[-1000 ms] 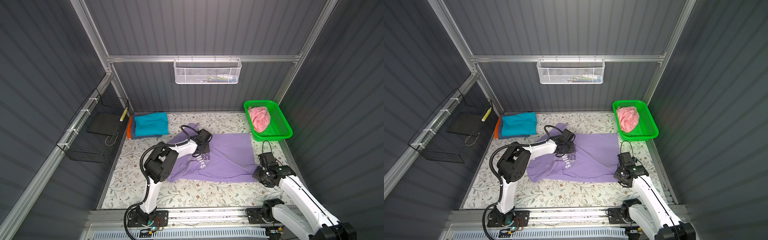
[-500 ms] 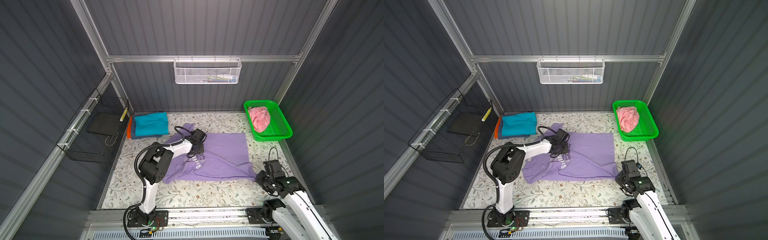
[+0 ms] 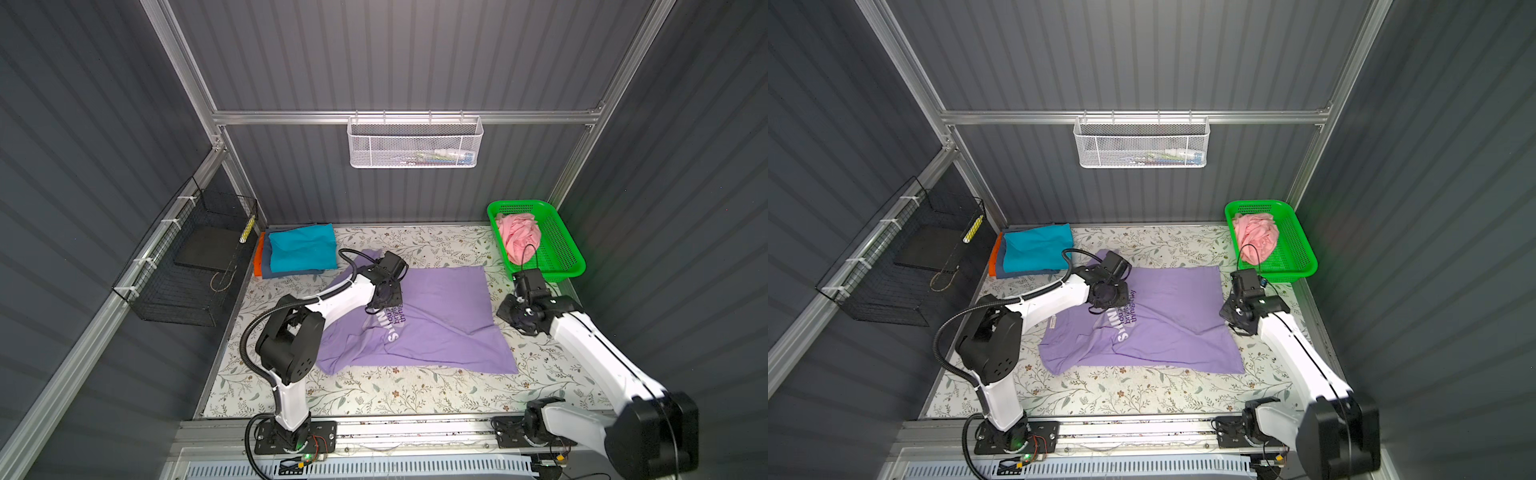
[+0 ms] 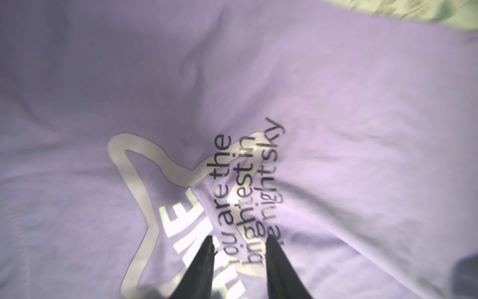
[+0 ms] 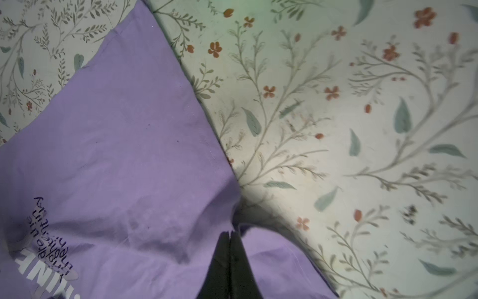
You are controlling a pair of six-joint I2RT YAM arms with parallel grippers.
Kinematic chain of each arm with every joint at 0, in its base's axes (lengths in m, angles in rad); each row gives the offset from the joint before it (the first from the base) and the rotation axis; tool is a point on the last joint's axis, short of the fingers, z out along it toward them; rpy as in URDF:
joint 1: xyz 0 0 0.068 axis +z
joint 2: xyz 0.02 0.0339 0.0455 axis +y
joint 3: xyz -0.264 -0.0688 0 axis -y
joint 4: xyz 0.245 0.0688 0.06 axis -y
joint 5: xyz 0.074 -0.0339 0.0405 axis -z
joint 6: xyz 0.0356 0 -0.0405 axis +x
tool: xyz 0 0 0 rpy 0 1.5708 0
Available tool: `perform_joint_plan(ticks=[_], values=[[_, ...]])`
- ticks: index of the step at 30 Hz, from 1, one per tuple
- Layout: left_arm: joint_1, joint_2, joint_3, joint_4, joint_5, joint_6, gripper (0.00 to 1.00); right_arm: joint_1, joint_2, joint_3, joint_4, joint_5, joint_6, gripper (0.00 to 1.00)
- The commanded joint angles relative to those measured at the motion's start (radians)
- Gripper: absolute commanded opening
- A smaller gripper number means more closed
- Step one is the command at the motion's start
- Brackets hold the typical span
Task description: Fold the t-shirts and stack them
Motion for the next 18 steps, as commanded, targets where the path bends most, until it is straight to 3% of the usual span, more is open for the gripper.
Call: perform_joint_plan(ticks=[1, 5, 7, 13, 18], values=[[0.023, -0.06, -0.023, -0.061, -0.014, 0.034, 0.35, 0.015, 0.136, 0.05, 0.103, -0.025, -0.084, 0.1], [0.102, -0.096, -0.102, -0.051, 0.01, 0.04, 0.44, 0.017, 0.319, 0.137, 0.144, -0.034, -0.129, 0.28], [0.133, -0.104, -0.133, -0.051, 0.0, 0.045, 0.5, 0.017, 0.401, 0.191, 0.139, -0.056, -0.144, 0.3], [0.208, -0.096, -0.178, -0.027, 0.004, 0.047, 0.51, 0.009, 0.562, 0.32, 0.115, -0.038, -0.154, 0.33], [0.28, -0.048, -0.195, 0.008, 0.051, 0.042, 0.54, -0.016, 0.663, 0.408, 0.079, -0.043, -0.153, 0.41]])
